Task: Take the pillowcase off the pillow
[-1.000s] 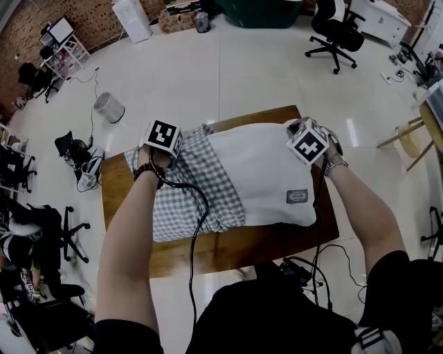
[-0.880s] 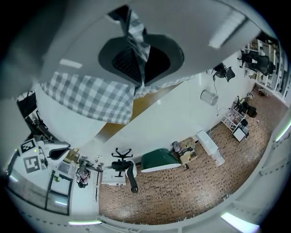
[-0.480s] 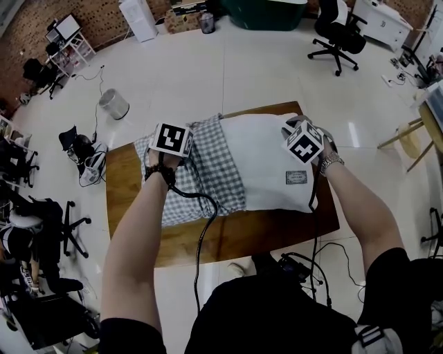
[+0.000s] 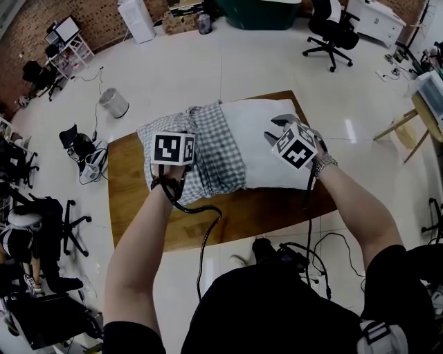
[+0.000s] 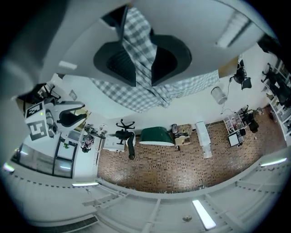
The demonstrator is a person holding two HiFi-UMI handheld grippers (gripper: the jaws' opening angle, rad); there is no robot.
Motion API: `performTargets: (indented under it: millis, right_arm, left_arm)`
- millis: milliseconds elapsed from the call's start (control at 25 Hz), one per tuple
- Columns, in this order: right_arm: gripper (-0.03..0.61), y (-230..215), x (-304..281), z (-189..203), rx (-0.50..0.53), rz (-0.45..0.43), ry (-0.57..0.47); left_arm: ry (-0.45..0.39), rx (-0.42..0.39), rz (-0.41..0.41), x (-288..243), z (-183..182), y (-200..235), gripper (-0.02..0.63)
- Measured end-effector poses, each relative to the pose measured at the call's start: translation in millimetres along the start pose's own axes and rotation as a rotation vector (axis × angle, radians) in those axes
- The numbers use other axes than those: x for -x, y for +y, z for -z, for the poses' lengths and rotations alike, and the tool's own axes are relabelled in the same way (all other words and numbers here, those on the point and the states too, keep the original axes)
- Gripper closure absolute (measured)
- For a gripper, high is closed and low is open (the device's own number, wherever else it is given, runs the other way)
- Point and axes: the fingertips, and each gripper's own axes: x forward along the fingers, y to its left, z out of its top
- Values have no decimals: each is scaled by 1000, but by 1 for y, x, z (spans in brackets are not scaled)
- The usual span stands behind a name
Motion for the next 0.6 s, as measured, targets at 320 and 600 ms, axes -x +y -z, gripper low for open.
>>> performTargets:
  millis: [320,600]
  right_arm:
    - [370,89,8,-4,81,-39,-6]
    - [346,128,-3,12,129,-38,29]
  left_arm:
    - [-45,63,27,24,67,-42,437]
    - [-19,130,52,13,116,-66,391]
